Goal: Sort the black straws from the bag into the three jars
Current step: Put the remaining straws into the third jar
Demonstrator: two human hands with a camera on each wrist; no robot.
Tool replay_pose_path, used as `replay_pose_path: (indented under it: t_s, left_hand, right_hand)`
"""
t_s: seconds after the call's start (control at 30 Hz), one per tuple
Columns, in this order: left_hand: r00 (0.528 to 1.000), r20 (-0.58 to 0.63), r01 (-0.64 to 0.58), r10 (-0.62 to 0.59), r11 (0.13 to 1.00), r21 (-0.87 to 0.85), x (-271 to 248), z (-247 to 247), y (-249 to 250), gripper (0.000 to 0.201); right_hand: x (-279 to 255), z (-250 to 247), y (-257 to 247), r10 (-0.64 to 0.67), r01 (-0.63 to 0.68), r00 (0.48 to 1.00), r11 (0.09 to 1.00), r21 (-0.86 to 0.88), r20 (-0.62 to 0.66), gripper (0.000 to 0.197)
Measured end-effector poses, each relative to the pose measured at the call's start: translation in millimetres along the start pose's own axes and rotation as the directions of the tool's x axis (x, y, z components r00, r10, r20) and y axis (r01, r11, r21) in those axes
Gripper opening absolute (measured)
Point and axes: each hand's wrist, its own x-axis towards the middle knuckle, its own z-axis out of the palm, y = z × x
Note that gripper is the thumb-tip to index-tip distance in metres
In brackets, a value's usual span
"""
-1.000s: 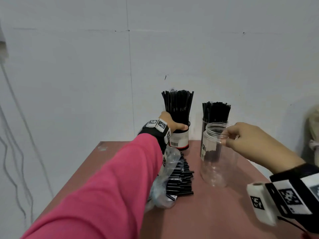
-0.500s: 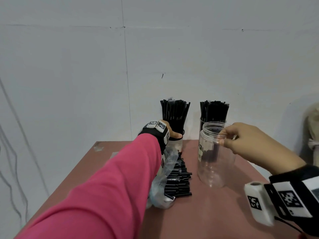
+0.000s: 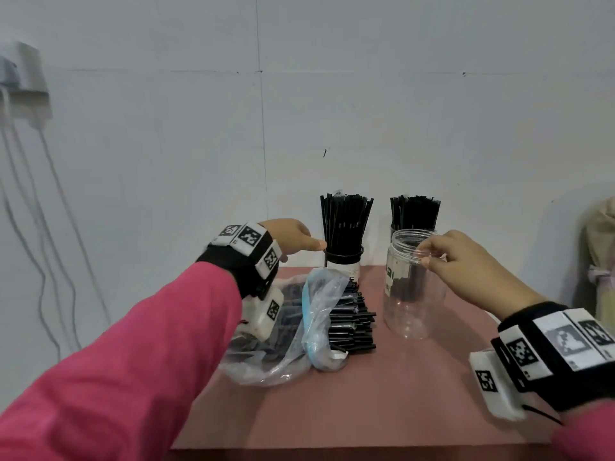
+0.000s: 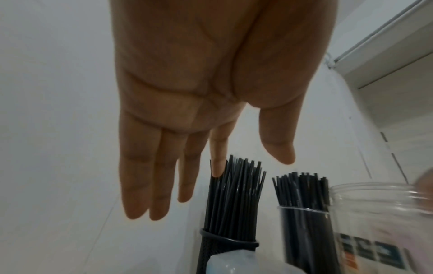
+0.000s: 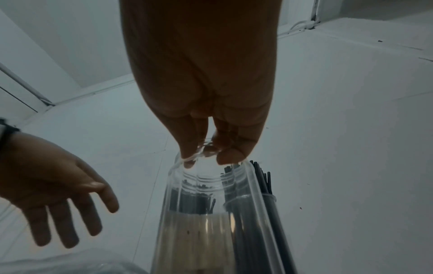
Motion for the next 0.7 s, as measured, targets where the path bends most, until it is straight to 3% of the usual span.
replay_pose_path:
  t_s: [0.1, 0.23, 0.4, 0.6, 0.7]
  left_hand:
    - [0.997, -0.013, -0.075, 0.077, 0.993, 0.086, -38.9, 3.8, -10.3, 0.054]
    - [0.972, 0.135, -0.212, 0.194, 0.969, 0.129, -76.6, 33.8, -18.9, 0.053]
    - [0.941, 0.319, -0.197, 0.116, 0.952, 0.236, -92.0, 80.6, -33.7, 0.071]
    - [0.974, 0.177, -0.188, 0.141, 0.94, 0.286, -102.8, 95.8, -45.7, 0.072]
    - [0.988, 0.078, -0.15, 0.132, 0.932, 0.329, -111.4, 101.0, -44.2, 0.063]
  right_hand:
    - [-7.4, -1.0, -10.3, -0.004, 0.004, 1.0, 1.0, 0.019, -0.009, 0.014]
    - [-15.4, -0.4, -20.5, -0.02, 0.021, 0.999, 0.999, 0.044, -0.035, 0.021]
    - [-23.4, 1.9, -22.1, -0.027, 0.034, 0.994, 0.997, 0.063, -0.104, 0.033]
    - [-58.1, 22.2, -32.4, -0.025, 0.123, 0.912, 0.969, 0.215, -0.409, 0.027]
    - [-86.8, 51.8, -41.5, 0.017, 0.063, 0.968, 0.95, 0.307, -0.252, 0.022]
